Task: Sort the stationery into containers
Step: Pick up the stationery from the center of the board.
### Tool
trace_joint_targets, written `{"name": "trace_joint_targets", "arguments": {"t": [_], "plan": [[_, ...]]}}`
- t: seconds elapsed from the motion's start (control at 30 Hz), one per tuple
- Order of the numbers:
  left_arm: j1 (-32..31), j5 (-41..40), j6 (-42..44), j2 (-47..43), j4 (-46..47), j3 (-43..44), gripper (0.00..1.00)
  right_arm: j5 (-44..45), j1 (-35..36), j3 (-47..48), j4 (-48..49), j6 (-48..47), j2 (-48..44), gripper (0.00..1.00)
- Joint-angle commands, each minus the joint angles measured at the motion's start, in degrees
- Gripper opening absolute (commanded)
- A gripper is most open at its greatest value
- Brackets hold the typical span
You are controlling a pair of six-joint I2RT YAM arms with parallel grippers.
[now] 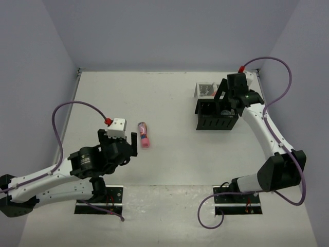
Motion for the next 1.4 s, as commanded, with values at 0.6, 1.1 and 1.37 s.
{"name": "trace_joint_targets", "arguments": {"t": [0.6, 1.1, 1.37], "plan": [[29.93, 24.38, -10.44, 42.51, 16.78, 13.42, 0.98, -12.44, 4.33, -7.1, 10.08, -3.92, -13.21, 0.99], [34.95, 27.19, -7.47, 57.48, 20.35, 15.82, 0.85, -13.33, 4.4, -9.13, 11.53, -3.65, -15.94, 0.99], [35.22, 33.14, -5.89, 64.53, 22.05, 14.96, 0.58, -13.04, 4.4, -9.39, 11.87, -3.66, -16.37, 0.99]]}}
